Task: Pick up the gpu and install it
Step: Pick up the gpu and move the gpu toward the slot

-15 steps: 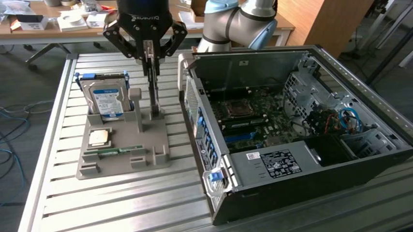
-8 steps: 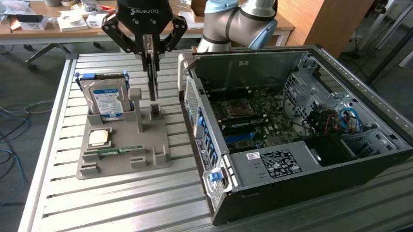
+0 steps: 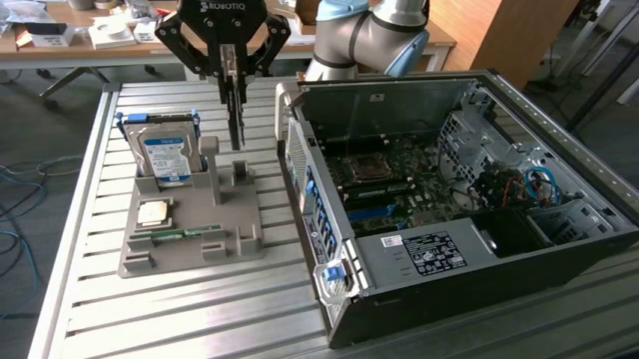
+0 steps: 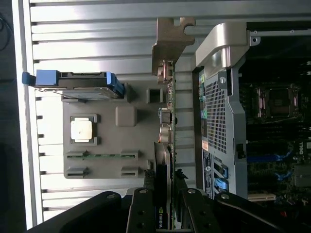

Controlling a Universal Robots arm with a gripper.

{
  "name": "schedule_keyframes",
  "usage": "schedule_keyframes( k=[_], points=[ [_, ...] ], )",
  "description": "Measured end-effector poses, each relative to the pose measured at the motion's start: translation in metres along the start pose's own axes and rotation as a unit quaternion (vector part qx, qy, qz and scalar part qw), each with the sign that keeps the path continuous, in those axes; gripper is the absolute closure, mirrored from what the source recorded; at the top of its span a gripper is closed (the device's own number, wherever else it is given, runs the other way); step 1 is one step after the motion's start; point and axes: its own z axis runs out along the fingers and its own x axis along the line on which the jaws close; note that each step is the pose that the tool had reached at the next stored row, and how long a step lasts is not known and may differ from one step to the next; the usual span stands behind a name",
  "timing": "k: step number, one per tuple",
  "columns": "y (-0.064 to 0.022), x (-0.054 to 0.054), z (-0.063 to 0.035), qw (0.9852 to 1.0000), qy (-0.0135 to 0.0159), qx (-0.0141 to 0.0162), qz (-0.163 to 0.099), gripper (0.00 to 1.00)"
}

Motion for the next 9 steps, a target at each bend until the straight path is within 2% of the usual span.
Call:
schedule_keyframes(
  k=[9],
  points=[
    [0.0,0.0,-0.0001,1.0,0.0001,0.0001,0.0,0.73]
  ],
)
